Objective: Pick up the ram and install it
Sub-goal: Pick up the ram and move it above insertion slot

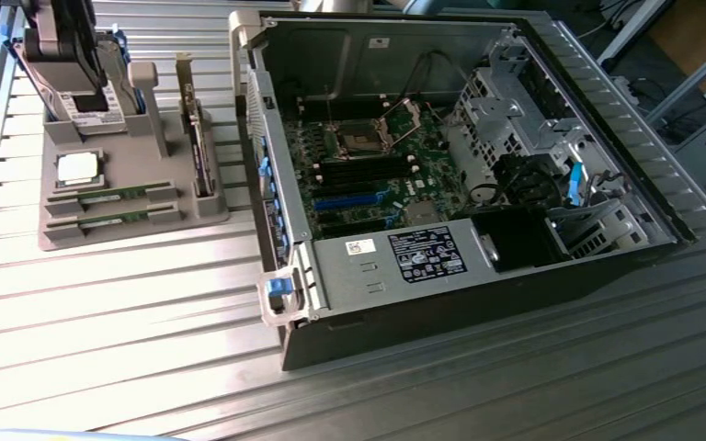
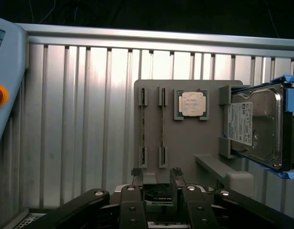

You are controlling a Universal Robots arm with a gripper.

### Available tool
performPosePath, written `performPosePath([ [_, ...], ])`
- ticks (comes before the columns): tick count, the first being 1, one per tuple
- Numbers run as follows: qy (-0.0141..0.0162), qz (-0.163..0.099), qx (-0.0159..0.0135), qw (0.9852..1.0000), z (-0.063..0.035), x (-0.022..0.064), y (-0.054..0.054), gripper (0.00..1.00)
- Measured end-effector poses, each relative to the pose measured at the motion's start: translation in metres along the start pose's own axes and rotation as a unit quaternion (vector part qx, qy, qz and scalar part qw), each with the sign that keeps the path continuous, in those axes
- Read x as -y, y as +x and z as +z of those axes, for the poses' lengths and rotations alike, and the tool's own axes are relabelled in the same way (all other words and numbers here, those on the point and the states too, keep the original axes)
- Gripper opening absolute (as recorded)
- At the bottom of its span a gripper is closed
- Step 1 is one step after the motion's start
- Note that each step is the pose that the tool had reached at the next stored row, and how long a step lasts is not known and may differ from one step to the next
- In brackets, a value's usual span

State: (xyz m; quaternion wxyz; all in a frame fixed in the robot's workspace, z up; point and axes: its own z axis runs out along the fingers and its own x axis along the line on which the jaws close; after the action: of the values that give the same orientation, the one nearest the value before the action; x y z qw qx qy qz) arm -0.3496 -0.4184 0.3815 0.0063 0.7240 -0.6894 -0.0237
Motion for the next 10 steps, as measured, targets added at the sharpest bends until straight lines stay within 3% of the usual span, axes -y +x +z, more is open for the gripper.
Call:
performPosePath([
  [10, 0.0000, 0.000, 0.0000, 1.0000, 0.0018, -0.0004, 0.0000, 0.36],
])
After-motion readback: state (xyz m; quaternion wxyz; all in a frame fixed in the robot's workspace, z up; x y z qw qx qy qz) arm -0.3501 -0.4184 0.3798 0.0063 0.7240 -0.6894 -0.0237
